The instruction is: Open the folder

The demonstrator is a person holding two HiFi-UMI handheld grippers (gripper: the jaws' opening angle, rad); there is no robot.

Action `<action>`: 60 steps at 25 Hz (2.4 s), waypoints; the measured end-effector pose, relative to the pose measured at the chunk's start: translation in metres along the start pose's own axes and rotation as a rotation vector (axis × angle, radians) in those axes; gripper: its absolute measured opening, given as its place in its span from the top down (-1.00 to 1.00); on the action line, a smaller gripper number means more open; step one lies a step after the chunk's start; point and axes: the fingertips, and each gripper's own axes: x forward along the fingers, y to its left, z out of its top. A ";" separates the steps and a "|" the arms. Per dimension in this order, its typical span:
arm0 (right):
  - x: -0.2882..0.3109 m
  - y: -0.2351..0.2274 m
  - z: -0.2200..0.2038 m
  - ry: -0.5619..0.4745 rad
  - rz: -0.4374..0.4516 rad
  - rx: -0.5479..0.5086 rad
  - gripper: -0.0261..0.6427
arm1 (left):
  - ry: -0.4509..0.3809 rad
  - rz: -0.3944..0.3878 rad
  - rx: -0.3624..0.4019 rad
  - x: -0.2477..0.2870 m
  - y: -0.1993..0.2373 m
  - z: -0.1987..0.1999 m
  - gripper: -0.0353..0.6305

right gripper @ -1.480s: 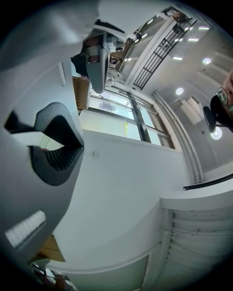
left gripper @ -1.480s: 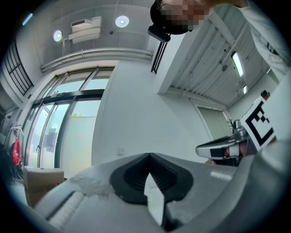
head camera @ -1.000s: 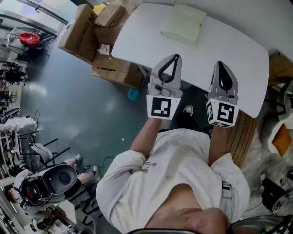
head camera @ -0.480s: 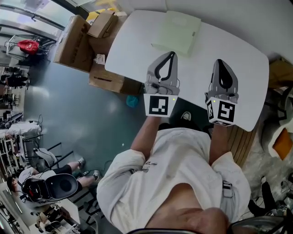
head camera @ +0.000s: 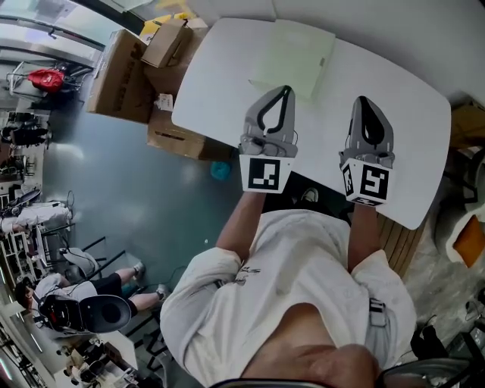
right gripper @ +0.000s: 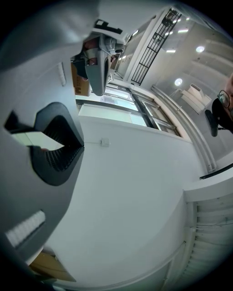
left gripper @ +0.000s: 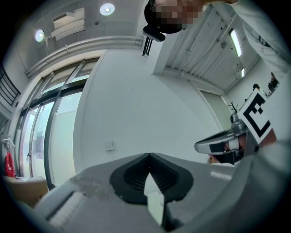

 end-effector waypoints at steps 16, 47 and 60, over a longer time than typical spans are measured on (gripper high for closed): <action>0.100 0.006 -0.025 0.056 -0.158 -0.026 0.92 | -0.060 -0.192 -0.049 0.091 0.056 -0.042 0.89; 0.126 -0.008 -0.098 0.205 -0.297 -0.030 0.92 | -0.026 -0.384 -0.109 0.146 0.039 -0.115 0.89; 0.117 0.013 -0.162 0.236 -0.111 0.000 0.92 | 0.097 -0.440 -0.005 0.117 -0.002 -0.177 0.89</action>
